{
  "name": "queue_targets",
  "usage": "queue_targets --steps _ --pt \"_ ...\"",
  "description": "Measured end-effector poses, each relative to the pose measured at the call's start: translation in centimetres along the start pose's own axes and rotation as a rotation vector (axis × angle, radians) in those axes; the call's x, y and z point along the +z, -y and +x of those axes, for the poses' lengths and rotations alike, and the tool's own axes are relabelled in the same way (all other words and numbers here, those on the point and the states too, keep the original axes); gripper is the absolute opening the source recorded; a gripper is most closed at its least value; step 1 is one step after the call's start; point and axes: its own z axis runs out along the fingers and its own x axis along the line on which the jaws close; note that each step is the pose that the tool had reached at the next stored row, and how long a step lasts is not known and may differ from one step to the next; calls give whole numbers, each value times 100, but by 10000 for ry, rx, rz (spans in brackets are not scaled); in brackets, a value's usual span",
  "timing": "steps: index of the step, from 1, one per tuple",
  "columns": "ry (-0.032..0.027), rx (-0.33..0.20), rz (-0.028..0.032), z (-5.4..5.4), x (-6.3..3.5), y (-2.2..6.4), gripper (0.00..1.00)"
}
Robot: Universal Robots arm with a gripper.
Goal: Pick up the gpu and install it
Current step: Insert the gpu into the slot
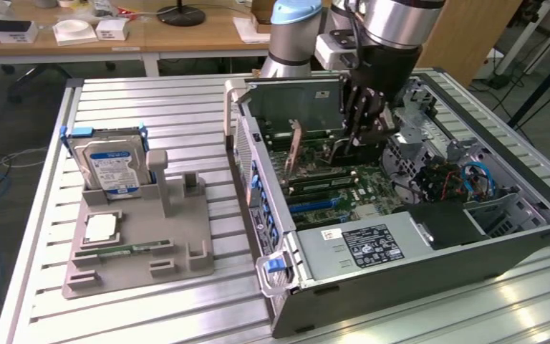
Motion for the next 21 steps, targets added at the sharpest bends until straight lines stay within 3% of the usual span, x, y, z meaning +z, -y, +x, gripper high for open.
queue_targets --steps 21 --pt "-1 -28 -1 98 332 -54 26"
